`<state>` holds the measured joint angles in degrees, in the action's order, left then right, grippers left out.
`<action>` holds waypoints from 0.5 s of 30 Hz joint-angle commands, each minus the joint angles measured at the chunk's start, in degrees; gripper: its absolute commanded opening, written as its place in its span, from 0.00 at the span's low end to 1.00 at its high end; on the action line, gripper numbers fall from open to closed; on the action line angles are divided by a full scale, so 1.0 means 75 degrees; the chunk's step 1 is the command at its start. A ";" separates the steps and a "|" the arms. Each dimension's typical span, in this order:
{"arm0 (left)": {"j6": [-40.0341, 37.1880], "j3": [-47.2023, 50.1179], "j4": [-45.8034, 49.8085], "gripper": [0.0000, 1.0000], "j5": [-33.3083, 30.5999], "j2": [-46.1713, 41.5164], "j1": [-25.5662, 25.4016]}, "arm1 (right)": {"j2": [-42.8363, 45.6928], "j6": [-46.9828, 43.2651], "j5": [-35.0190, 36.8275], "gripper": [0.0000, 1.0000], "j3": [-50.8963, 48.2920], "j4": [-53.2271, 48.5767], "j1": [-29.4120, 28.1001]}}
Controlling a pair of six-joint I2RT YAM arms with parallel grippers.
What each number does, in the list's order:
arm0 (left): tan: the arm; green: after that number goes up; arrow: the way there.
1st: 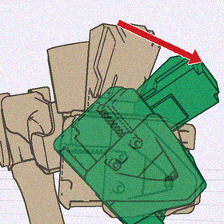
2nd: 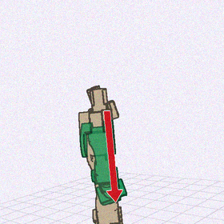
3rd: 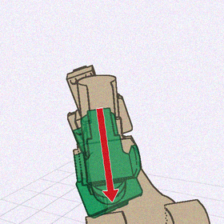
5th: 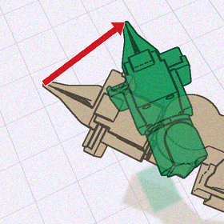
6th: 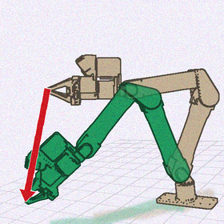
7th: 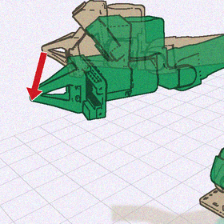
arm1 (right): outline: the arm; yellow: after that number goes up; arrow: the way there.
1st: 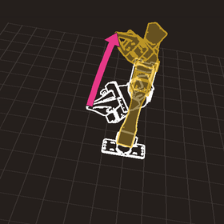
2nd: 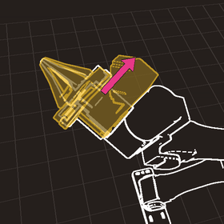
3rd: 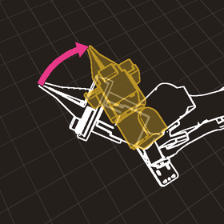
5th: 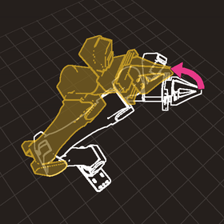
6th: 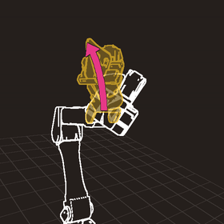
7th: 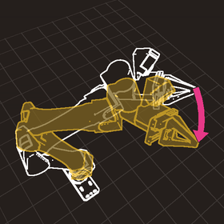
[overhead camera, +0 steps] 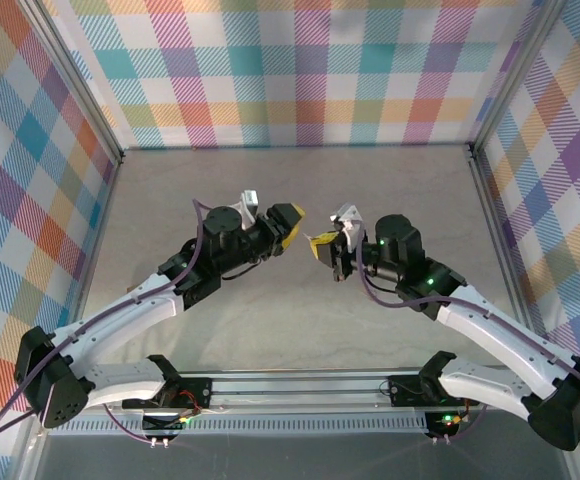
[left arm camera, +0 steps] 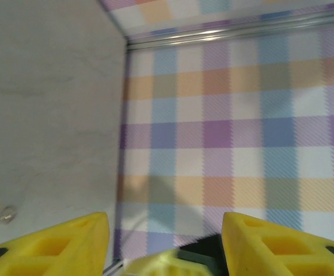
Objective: Unlock with the key
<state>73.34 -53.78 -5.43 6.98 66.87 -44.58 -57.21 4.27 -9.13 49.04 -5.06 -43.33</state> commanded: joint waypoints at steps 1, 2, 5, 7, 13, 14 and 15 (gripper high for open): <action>0.0399 0.0124 0.0250 0.53 0.0121 -0.0007 0.0043 | -0.0032 -0.1284 0.0937 0.00 0.0323 -0.0232 -0.0352; 0.0509 0.0195 0.0135 0.52 0.0131 0.0049 0.0064 | -0.0073 -0.1582 0.1056 0.00 0.0336 -0.0266 -0.0469; 0.0859 0.0386 -0.0275 0.50 0.0176 0.0234 0.0107 | -0.0170 -0.1976 0.1402 0.00 0.0324 -0.0312 -0.0802; 0.1076 0.0496 -0.0641 0.48 0.0192 0.0308 0.0122 | -0.0231 -0.2257 0.1753 0.00 0.0289 -0.0297 -0.1049; 0.1314 0.0378 -0.0959 0.41 0.0581 0.0645 0.0120 | -0.0518 -0.2806 0.2670 0.00 0.0390 -0.0222 -0.1433; 0.1368 0.0421 -0.0975 0.40 0.0617 0.0658 0.0120 | -0.0567 -0.2929 0.2812 0.00 0.0422 -0.0189 -0.1473; 0.1399 0.0455 -0.1003 0.39 0.0638 0.0669 0.0119 | -0.0614 -0.3044 0.2945 0.00 0.0435 -0.0165 -0.1515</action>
<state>81.78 -50.81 -9.54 9.50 71.88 -44.07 -61.32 -14.11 7.99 50.06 -7.16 -53.89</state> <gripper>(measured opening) 0.394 0.065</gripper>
